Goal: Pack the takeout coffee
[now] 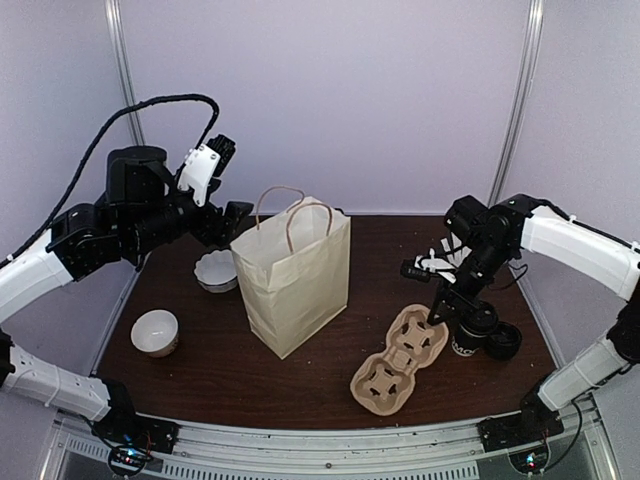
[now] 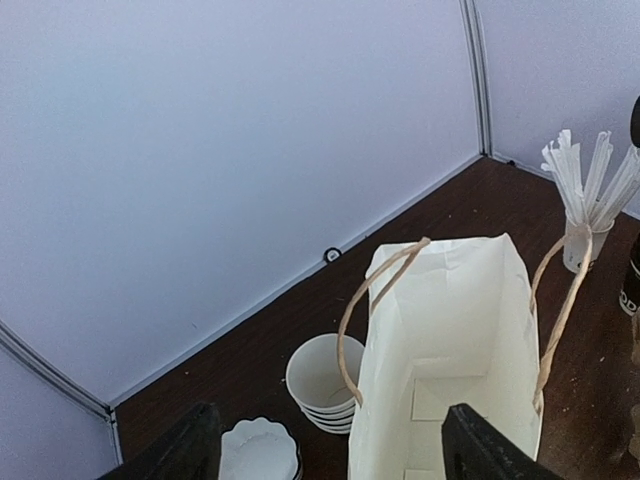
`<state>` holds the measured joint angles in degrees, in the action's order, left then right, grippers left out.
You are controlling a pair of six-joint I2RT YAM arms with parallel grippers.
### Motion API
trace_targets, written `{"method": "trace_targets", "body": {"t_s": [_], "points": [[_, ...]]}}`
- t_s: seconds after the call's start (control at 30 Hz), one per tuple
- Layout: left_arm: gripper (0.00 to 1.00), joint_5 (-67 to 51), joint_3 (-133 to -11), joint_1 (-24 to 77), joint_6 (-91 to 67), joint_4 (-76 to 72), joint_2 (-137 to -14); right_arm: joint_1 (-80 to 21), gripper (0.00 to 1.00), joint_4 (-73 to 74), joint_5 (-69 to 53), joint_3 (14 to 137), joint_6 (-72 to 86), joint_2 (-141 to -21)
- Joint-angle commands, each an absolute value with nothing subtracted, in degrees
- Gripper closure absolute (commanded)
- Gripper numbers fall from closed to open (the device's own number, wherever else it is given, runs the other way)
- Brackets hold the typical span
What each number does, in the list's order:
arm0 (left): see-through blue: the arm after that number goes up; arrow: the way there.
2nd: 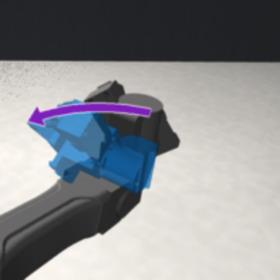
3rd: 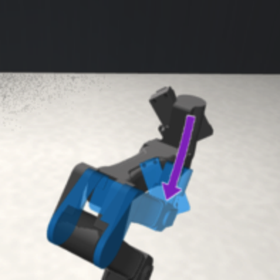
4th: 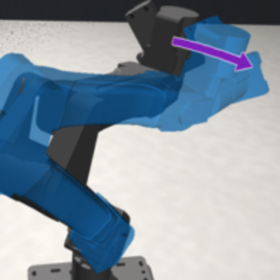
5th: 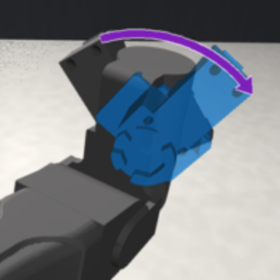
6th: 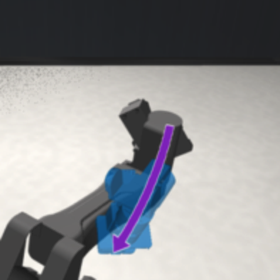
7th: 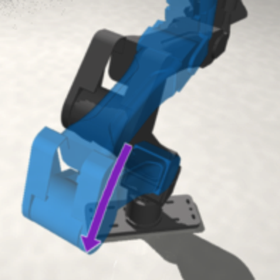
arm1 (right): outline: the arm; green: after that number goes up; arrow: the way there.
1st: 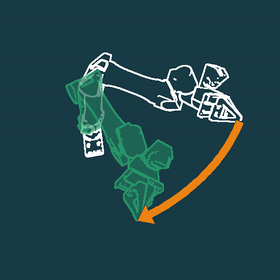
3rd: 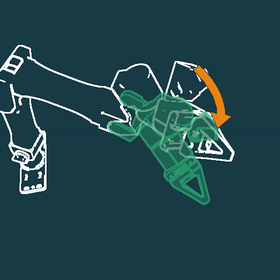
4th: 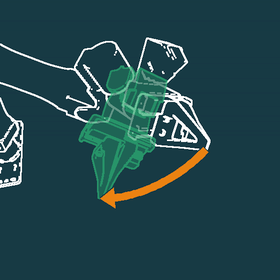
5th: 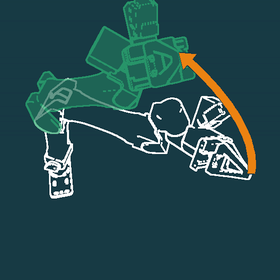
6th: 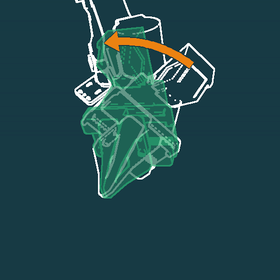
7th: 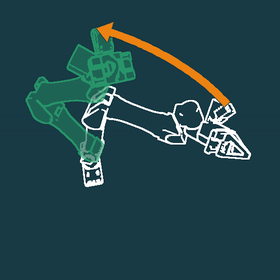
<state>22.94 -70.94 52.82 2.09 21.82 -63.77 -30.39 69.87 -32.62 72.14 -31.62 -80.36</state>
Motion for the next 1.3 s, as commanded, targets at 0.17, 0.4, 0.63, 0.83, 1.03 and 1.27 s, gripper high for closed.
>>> {"method": "trace_targets", "body": {"t_s": [0.17,0.4,0.63,0.83,1.03,1.27], "points": [[0.19,7.04,-82.86,44.86,0.18,35.48,-73.19,-30.54,0.83,63.93,-35.58,65.55,-27.81,-82.82],[0.19,3.25,-89.41,43.60,-1.37,37.89,-80.74,-30.54,0.50,65.71,-33.27,65.94,-28.62,-80.48],[0.19,0.20,-92.71,42.11,-1.51,38.53,-83.73,-30.50,0.47,66.40,-30.93,67.42,-31.14,-74.51],[0.21,-1.65,-96.02,41.41,-1.28,39.27,-86.98,-30.50,0.46,62.74,-33.17,65.45,-32.90,-70.86],[0.29,-0.88,-99.78,40.67,-0.98,40.43,-89.87,-30.51,0.46,63.52,-34.49,66.58,-33.03,-70.76],[0.48,-4.85,-101.70,37.64,-4.01,42.29,-91.92,-30.51,0.46,64.25,-34.40,68.47,-34.52,-70.13]]}}
